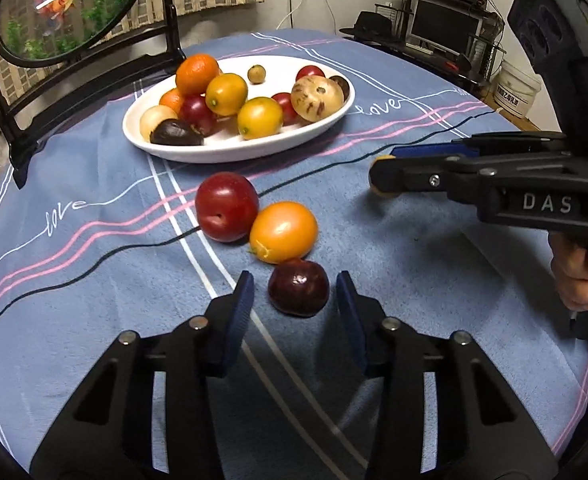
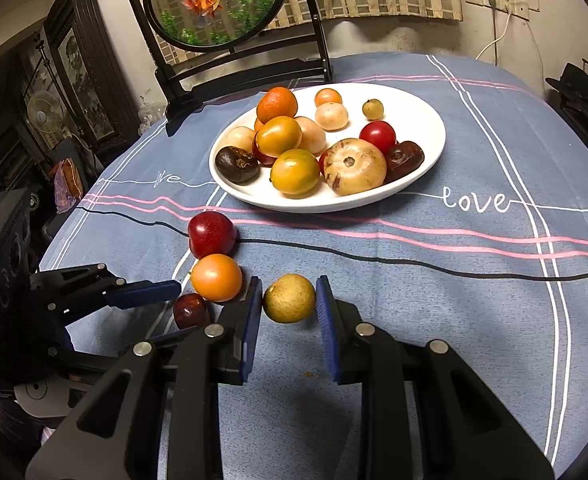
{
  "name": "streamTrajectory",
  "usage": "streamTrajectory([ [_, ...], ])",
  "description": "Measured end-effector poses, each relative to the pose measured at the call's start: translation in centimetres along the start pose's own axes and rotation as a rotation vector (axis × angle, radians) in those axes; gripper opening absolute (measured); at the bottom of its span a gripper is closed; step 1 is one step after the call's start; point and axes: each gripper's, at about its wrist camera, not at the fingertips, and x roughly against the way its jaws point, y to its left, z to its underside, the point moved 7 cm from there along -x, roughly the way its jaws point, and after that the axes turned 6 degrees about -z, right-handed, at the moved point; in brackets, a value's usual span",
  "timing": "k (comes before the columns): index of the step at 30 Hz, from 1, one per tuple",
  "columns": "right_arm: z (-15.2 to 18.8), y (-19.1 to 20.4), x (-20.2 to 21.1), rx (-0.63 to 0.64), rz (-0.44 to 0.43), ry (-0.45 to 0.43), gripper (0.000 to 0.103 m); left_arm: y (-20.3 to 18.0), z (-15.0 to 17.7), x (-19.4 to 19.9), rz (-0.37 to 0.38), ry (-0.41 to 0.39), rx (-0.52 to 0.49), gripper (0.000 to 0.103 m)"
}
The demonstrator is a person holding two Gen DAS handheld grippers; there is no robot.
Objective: Organize fruits
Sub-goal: 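Grasp the small yellow fruit with the right tool while the left tool grasps a dark plum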
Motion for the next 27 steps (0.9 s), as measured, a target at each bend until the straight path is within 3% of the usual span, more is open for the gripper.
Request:
streamTrajectory([
  [4,0.0,0.0,0.0,0.001,0.001,-0.001,0.028,-0.1,0.2,-0.3,0.004,0.01,-0.003,0.044],
  [12,-0.1,0.0,0.1,0.002,0.003,-0.002,0.028,-0.5,0.6,-0.7,0.001,0.023,-0.011,0.033],
  [18,-0.2,-0.3,0.0,0.003,0.003,-0.005,0.028,-0.4,0.5,-0.7,0.007,0.026,-0.013,0.033],
  [27,-0.4,0.9,-0.3,-0.013,-0.121,-0.026,0.028,-0.1,-0.9,2.1,0.022,-0.07,-0.001,0.033],
])
